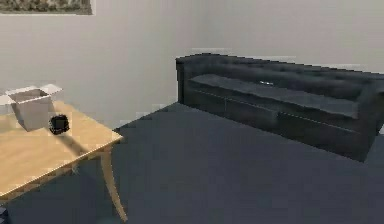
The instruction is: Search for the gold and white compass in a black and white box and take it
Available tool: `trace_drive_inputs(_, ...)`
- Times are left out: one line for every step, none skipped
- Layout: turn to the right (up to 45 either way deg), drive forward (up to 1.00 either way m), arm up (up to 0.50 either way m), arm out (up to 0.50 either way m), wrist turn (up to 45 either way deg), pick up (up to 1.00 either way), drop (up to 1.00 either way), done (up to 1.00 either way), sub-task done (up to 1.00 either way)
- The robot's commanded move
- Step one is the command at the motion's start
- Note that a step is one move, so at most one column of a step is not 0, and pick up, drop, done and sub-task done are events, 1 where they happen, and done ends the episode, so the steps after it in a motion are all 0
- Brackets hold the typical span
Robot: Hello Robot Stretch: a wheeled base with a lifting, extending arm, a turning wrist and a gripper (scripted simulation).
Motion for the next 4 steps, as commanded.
trace_drive_inputs(0.0,0.45,0.00,0.00,0.0,0.00,0.00,0.00,0.00)
trace_drive_inputs(-45.0,0.00,0.00,0.00,0.0,0.00,0.00,0.00,0.00)
trace_drive_inputs(-45.0,0.00,0.00,0.00,0.0,0.00,0.00,0.00,0.00)
trace_drive_inputs(-45.0,0.00,0.00,0.00,0.0,0.00,0.00,0.00,0.00)
